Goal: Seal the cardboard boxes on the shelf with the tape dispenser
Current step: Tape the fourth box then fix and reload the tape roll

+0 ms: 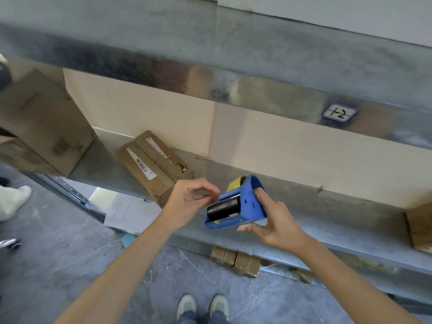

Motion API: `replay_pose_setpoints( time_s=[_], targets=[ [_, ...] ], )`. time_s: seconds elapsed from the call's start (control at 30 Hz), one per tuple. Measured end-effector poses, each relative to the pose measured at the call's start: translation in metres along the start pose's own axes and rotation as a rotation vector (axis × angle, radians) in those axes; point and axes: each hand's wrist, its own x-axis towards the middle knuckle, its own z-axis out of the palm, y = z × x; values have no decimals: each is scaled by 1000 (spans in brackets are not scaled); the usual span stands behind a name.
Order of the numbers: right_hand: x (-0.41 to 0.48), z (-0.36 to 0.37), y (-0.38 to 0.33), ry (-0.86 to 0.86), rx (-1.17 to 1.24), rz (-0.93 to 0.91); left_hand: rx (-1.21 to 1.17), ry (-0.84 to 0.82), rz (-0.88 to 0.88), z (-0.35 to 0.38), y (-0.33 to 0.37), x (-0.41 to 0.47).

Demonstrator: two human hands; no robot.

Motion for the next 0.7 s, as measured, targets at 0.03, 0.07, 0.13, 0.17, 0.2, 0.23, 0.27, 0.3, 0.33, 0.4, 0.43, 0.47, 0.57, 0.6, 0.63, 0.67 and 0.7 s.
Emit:
replay_pose_setpoints(
  time_s=[0.03,0.07,0.13,0.17,0.2,0.23,0.27,0.3,0.33,0.4,0.43,0.47,0.57,0.6,0.63,0.67,0.7],
  targets=[
    [0,2,-1,18,18,3,-33,3,-20,1,1,-1],
    [0,3,-1,29,37,14,-59,6,-37,0,2,-3],
    [-3,9,-2,20,39,28,-33,1,-45,-2,2,-7],
    [-4,12,-1,11,30,34,7,-6,-41,-3,3,-9],
    [-6,14,-1,4,28,42,37,-13,-38,-3,4,-12],
    [-6,17,-1,-4,35,49,54,-9,-43,-4,4,-14],
    [-6,18,-1,-10,42,55,65,9,-52,-4,6,-17],
    [-6,18,-1,-14,45,63,91,29,-59,-5,8,-19],
    [-5,18,-1,-22,34,71,127,48,-65,-6,9,-21],
    [-4,19,-1,-53,-6,82,216,73,-63,-9,12,-25],
    [-5,20,-1,-64,-22,86,251,76,-61,-11,13,-26],
    [-5,21,-1,-70,-36,91,268,72,-58,-11,16,-28],
    [-6,26,-3,-70,-71,85,317,50,-48,-13,20,-32],
    [-6,27,-3,-65,-72,83,338,39,-41,-15,21,-32],
    [-6,28,-4,-60,-65,84,355,17,-41,-17,22,-32],
    [-6,30,-3,-56,-54,87,373,-10,-40,-18,21,-32],
    [-8,31,-3,-48,-43,86,396,-29,-33,-19,20,-32]
  ],
)
